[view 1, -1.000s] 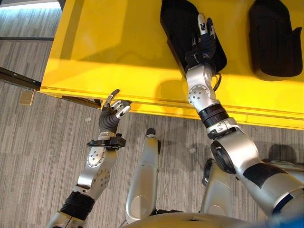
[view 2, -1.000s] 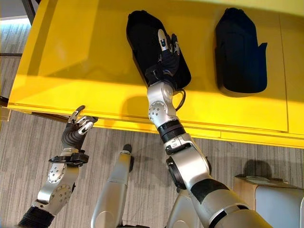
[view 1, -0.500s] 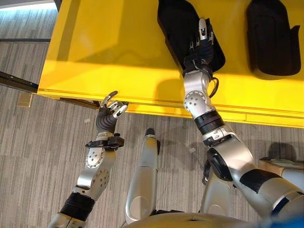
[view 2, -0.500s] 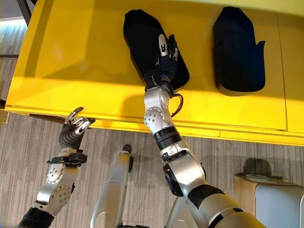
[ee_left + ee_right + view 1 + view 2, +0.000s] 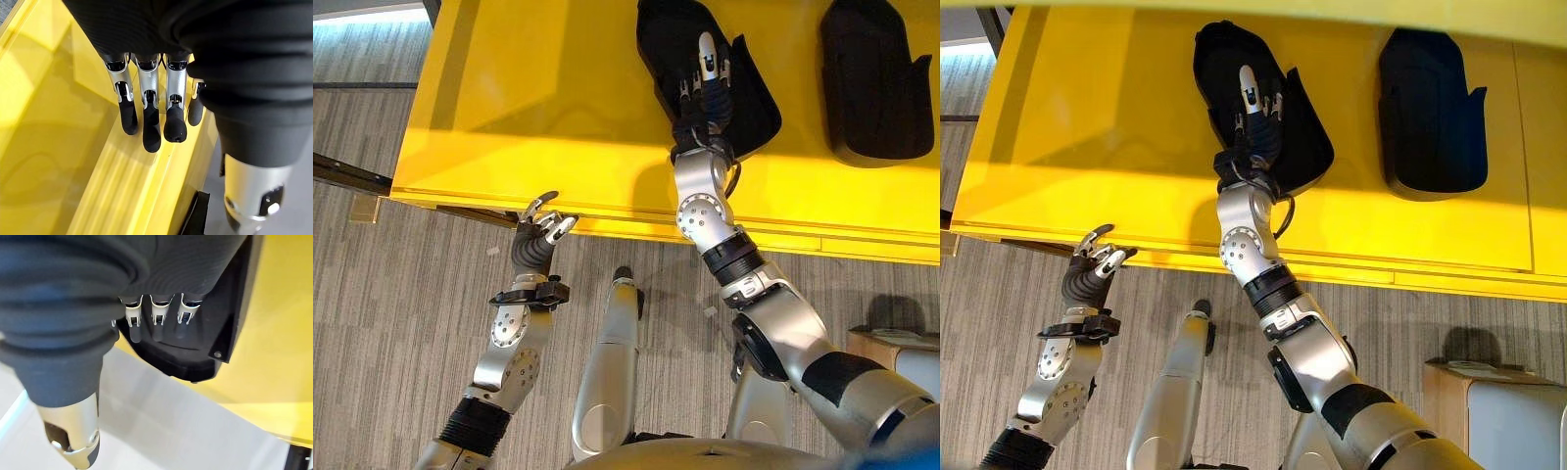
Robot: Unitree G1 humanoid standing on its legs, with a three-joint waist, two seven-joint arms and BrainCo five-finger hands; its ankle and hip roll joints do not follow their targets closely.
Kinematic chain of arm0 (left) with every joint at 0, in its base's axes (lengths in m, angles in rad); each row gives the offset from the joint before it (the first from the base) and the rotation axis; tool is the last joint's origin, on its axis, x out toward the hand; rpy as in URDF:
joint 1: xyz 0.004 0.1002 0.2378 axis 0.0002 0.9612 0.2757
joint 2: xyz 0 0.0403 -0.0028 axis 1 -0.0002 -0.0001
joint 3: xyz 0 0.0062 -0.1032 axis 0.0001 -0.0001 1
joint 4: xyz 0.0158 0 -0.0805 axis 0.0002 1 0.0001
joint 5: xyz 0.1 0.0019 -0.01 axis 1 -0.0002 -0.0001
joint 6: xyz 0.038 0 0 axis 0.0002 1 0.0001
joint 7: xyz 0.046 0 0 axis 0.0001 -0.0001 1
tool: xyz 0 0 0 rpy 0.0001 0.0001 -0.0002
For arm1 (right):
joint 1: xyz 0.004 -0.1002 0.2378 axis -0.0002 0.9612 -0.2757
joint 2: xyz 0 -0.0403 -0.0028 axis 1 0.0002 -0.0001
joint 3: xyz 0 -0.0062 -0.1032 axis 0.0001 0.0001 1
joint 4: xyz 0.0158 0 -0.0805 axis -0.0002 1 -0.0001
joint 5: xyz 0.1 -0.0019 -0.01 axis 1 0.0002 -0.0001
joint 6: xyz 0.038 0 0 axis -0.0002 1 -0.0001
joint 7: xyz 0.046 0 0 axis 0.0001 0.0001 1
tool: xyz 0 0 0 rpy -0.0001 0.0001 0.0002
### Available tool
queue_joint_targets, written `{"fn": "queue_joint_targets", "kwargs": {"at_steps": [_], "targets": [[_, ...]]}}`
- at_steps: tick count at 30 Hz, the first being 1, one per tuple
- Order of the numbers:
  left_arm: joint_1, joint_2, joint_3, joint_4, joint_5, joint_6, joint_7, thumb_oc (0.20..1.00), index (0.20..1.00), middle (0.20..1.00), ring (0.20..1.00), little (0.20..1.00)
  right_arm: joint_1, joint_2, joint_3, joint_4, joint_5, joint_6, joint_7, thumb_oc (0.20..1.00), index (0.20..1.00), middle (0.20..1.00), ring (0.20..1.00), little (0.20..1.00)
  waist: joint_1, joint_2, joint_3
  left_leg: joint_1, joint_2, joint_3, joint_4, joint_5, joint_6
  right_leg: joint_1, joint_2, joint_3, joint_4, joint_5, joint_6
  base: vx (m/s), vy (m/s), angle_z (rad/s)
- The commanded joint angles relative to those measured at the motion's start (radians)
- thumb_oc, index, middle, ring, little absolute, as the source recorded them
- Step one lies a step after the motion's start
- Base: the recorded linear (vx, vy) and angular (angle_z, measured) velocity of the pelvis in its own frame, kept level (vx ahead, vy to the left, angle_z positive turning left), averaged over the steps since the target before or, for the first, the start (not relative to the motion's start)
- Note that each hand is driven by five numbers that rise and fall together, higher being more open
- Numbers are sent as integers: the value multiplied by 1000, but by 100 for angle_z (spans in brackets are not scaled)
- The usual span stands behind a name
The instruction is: Move parts from the plastic box to the shelf.
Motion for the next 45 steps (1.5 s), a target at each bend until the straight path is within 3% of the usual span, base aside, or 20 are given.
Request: {"fn": "queue_joint_targets", "kwargs": {"at_steps": [1, 22, 45], "targets": [[-58, 13, -23, -29, -3, -28, -10, 1000, 1000, 1000, 1000, 1000, -33, 55, -42, 22, 18, -5, 46, 1000, 1000, 1000, 1000, 1000, 28, 2, -16, -24, 36, 38, 36, -14, 22, -97, 17, 29, 57, 132, -49, 0, 0, 0], [-59, 7, -29, -24, -16, -38, -12, 1000, 1000, 1000, 1000, 1000, -31, 131, -32, 151, 110, 13, 82, 1000, 1000, 1000, 1000, 1000, 44, 7, -9, -7, 33, 38, 27, -16, 22, -85, 14, 31, 57, 128, -48, 0, 0, 0], [-63, 5, -18, -23, -28, -41, -5, 1000, 1000, 1000, 1000, 1000, -24, 200, 24, 70, 163, -15, 112, 1000, 1000, 1000, 1000, 1000, 53, 15, -12, 15, 28, 37, 12, -9, 22, -73, 9, 32, 53, 133, -45, 0, 0, 0]]}}
